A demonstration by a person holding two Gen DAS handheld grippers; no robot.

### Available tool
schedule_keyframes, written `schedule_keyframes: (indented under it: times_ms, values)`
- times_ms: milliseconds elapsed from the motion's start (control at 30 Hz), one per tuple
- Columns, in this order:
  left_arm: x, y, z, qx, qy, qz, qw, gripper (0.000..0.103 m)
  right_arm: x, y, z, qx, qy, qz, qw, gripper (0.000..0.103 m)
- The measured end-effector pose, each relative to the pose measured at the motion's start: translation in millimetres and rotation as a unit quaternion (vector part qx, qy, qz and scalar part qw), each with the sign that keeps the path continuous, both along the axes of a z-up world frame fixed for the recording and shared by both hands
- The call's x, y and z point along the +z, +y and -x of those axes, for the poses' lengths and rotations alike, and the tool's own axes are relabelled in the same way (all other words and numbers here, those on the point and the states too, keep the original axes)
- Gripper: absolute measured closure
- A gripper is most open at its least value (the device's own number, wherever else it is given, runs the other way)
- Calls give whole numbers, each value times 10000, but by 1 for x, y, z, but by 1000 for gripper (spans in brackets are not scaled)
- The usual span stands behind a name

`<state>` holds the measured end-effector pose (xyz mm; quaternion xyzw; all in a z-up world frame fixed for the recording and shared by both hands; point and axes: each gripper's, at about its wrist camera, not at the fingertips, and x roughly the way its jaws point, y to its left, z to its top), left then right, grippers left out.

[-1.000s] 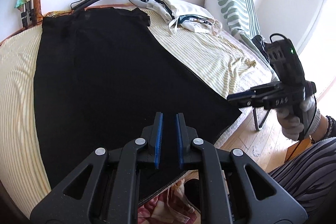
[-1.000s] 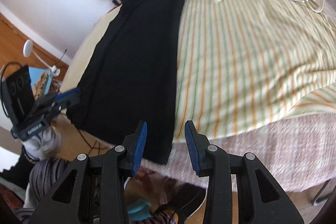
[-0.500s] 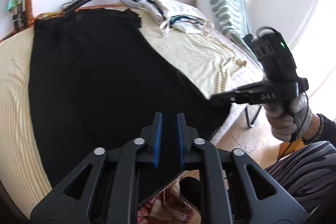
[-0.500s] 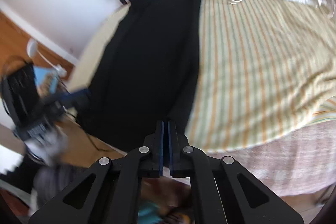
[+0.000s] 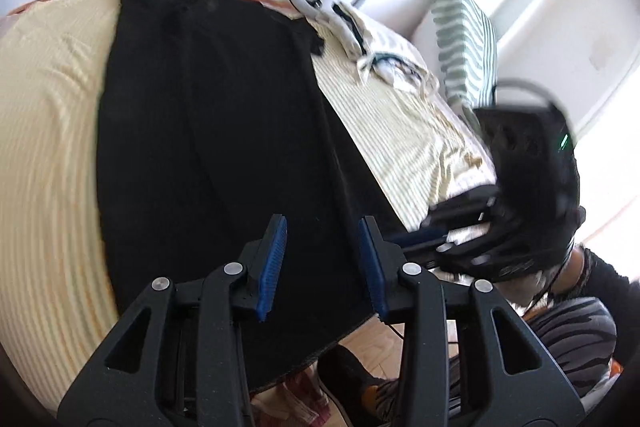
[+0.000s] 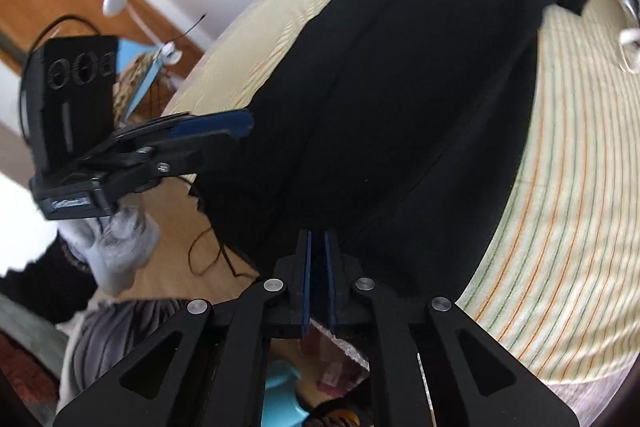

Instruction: Fold small clothes

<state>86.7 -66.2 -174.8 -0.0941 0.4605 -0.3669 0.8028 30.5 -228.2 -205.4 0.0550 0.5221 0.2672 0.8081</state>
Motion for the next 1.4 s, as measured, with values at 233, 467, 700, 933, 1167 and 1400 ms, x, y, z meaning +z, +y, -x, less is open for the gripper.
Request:
schedule_keyframes:
  times_ms: [233, 467, 700, 933, 1167, 1400]
  values:
    - [-17, -51, 5, -882, 201, -434, 9950, 65, 56, -77, -24, -878, -698, -108, 9936, 59]
    - [-31, -71, 1, -977, 304, -614, 9929, 65, 63, -168, -132, -2491, -617, -337, 9659, 59]
    - [-28, -80, 4, -983, 83, -874, 9913, 78, 20, -211, -196, -3634, 147, -957, 9266, 59]
    - [-34, -78, -4, -897, 66, -882, 9920, 98, 19, -197, -208, -3565, 19, -919, 9297, 64]
    - [-29, -71, -6, -756, 14, -730, 9945, 102, 33, -195, -227, -3372, -252, -622, 9390, 102]
    - [-26, -62, -6, -713, 22, -585, 9957, 102, 61, -174, -237, -3263, -566, -363, 9429, 103]
